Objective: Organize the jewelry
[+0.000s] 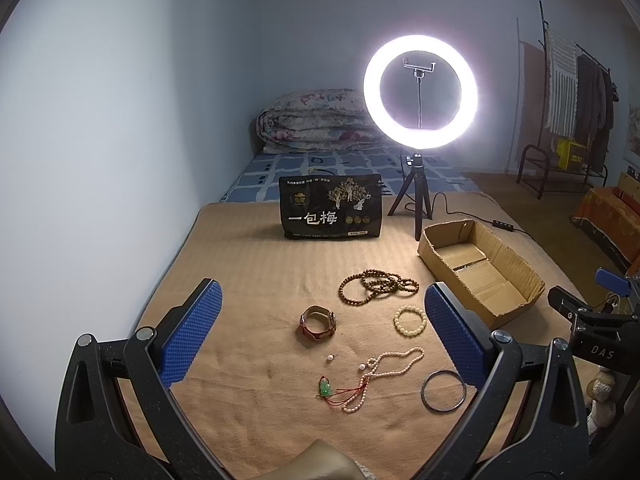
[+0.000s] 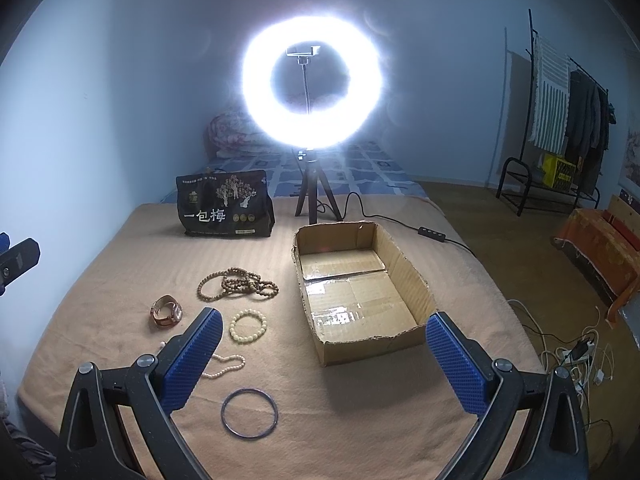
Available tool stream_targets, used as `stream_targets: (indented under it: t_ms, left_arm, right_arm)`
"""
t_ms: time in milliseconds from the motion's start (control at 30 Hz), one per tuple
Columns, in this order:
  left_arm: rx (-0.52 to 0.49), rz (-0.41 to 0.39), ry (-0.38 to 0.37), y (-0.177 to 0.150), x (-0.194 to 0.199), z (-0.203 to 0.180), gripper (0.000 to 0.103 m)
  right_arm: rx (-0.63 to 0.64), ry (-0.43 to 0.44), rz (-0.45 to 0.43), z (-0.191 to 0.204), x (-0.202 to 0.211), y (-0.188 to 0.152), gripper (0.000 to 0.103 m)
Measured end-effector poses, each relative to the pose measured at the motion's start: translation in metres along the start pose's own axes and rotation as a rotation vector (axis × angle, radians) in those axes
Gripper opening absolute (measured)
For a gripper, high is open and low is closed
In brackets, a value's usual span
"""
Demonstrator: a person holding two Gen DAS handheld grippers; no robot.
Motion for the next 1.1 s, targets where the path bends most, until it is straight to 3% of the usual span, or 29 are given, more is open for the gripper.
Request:
stream_targets:
  t_ms: [633,1100]
  left_arm:
    - [0.011,0.075,0.066,-0.006,-0.020,0.033,0.103]
    - [0.089,0.227,0.057,-0.026,-0.070,0.077,0.103]
  right_arm:
    - [0.040,0.006,0.070,0.005,-0.020,-0.013,0.103]
    - [0.183,0.037,0.130,0.018,-0.043,-0.049,0.103]
Point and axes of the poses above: each gripper's, at about its wrist camera, not at the fingertips, and x roughly against the way its jaws point, z to its left, y to its top, the point moved 8 cm from there along -x, roughly the way its jaws point, and after that the axes turned 7 degrees about -y, right-handed, at the moved point
